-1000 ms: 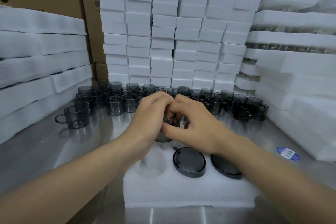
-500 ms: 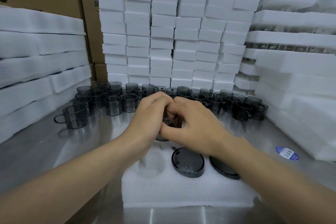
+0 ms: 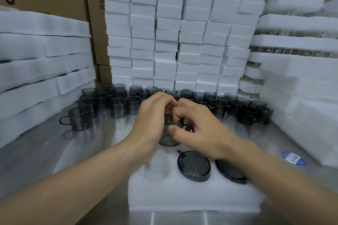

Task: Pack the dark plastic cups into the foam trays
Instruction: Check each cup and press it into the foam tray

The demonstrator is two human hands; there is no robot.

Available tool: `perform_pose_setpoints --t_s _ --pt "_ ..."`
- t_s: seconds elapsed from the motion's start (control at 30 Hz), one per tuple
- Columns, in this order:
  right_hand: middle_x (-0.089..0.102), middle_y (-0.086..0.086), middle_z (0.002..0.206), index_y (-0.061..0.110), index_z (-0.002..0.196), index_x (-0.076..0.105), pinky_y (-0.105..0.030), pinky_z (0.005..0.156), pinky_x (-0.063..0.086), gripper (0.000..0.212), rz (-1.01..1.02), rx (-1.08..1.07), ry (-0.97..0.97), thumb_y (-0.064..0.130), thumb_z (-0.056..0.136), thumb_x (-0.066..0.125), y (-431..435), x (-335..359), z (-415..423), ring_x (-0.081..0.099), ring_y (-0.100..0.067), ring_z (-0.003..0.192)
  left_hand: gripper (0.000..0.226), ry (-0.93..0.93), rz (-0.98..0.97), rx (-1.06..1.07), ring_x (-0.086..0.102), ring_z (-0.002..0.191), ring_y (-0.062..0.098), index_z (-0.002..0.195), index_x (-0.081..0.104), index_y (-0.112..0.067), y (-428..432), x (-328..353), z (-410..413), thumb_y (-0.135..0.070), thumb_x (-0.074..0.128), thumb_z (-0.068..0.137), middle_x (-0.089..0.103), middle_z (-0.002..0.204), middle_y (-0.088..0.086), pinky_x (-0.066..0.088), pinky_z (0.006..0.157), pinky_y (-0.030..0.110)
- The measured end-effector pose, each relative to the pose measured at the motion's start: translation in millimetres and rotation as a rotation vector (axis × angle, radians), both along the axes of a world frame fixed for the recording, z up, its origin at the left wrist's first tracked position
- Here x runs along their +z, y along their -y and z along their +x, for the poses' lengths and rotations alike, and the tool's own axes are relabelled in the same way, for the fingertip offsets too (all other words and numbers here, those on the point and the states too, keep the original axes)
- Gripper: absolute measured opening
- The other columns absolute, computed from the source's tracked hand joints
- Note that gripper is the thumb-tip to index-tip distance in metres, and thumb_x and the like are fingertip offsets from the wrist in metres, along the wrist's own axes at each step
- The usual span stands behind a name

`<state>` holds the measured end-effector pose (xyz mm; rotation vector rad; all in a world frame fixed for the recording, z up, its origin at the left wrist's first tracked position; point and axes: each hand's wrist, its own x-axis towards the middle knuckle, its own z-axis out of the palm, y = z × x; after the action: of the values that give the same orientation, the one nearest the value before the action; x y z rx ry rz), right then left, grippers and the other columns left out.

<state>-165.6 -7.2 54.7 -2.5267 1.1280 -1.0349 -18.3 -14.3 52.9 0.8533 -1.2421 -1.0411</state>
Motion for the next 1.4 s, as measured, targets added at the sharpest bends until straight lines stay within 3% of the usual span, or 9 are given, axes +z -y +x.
perform_pose_setpoints --t_s 0.1,0.27,0.53,0.67,0.73,0.9,1.07,1.23,1.4 --pt "0.048 0.011 0.083 0.032 0.066 0.044 -0.019 0.070 0.036 0.028 0.014 0.002 0.021 0.054 0.081 0.053 -0.5 1.0 -0.4 0.050 -0.010 0.077 0.024 -0.053 0.048 -0.008 0.063 0.070 0.015 0.084 0.069 -0.012 -0.2 0.3 0.9 -0.023 0.056 0.100 0.064 0.078 0.004 0.052 0.065 0.030" --pt "0.050 0.008 0.083 0.026 0.066 0.044 -0.039 0.070 0.046 0.038 -0.076 -0.160 -0.082 0.061 0.078 0.044 -3.4 1.2 1.8 0.052 -0.013 0.076 0.029 -0.109 0.053 0.000 0.062 0.074 0.013 0.082 0.067 -0.013 -0.8 -0.8 0.7 -0.030 0.055 0.103 0.064 0.081 0.002 0.051 0.072 0.030" --pt "0.046 0.004 0.075 0.023 0.059 0.040 -0.032 0.055 0.030 0.045 -0.279 -0.384 -0.261 0.065 0.075 0.033 -7.9 5.2 2.1 0.048 -0.014 0.063 0.034 -0.102 0.031 0.008 0.063 0.079 0.014 0.081 0.067 -0.012 -2.7 0.1 -0.1 -0.025 0.050 0.107 0.066 0.077 -0.001 0.049 0.079 0.035" --pt "0.042 0.005 0.070 0.027 0.057 0.033 -0.032 0.052 0.030 0.039 -0.323 -0.339 -0.295 0.060 0.077 0.040 -9.9 6.4 3.0 0.043 -0.014 0.056 0.036 -0.095 0.039 0.014 0.064 0.080 0.015 0.079 0.067 -0.014 -1.9 -1.0 0.5 -0.028 0.050 0.108 0.067 0.079 0.000 0.049 0.080 0.035" --pt "0.042 0.005 0.070 0.027 0.058 0.033 -0.034 0.054 0.031 0.037 -0.246 -0.231 -0.227 0.057 0.077 0.044 -6.4 5.8 0.6 0.043 -0.015 0.058 0.038 -0.100 0.046 0.015 0.064 0.080 0.014 0.078 0.068 -0.015 -1.5 -1.3 1.0 -0.030 0.049 0.108 0.068 0.078 0.000 0.049 0.079 0.034" --pt "0.043 -0.001 0.059 0.007 0.061 0.042 -0.039 0.058 0.037 0.048 0.154 -0.072 0.223 0.047 0.086 0.048 7.0 3.9 -12.7 0.043 -0.016 0.057 0.047 -0.114 0.071 0.004 0.065 0.081 0.015 0.080 0.068 -0.015 -1.0 -0.3 1.2 -0.038 0.041 0.111 0.070 0.076 -0.003 0.043 0.082 0.039" --pt "0.045 0.007 0.063 0.022 0.059 0.042 -0.040 0.064 0.039 0.041 0.076 -0.093 0.145 0.054 0.085 0.046 6.5 1.1 -10.5 0.043 -0.010 0.061 0.050 -0.116 0.063 -0.003 0.065 0.075 0.010 0.082 0.068 -0.013 -2.2 0.4 1.0 -0.040 0.038 0.112 0.070 0.074 -0.004 0.043 0.080 0.038" --pt "0.050 0.006 0.082 0.022 0.069 0.047 -0.041 0.070 0.047 0.045 -0.098 -0.201 -0.054 0.064 0.087 0.045 2.8 0.1 -7.0 0.050 -0.013 0.075 0.049 -0.162 0.060 0.003 0.066 0.084 0.015 0.082 0.068 -0.013 -1.3 0.2 2.0 -0.038 0.039 0.112 0.069 0.081 0.000 0.048 0.079 0.034" --pt "0.053 0.008 0.086 0.025 0.068 0.050 -0.032 0.067 0.043 0.046 -0.199 -0.339 -0.129 0.068 0.078 0.041 -0.8 0.9 -6.3 0.053 -0.012 0.077 0.046 -0.129 0.059 -0.060 0.071 0.087 0.015 0.090 0.071 -0.008 -1.6 0.1 0.8 -0.038 0.043 0.110 0.074 0.092 0.007 0.053 0.086 0.035"
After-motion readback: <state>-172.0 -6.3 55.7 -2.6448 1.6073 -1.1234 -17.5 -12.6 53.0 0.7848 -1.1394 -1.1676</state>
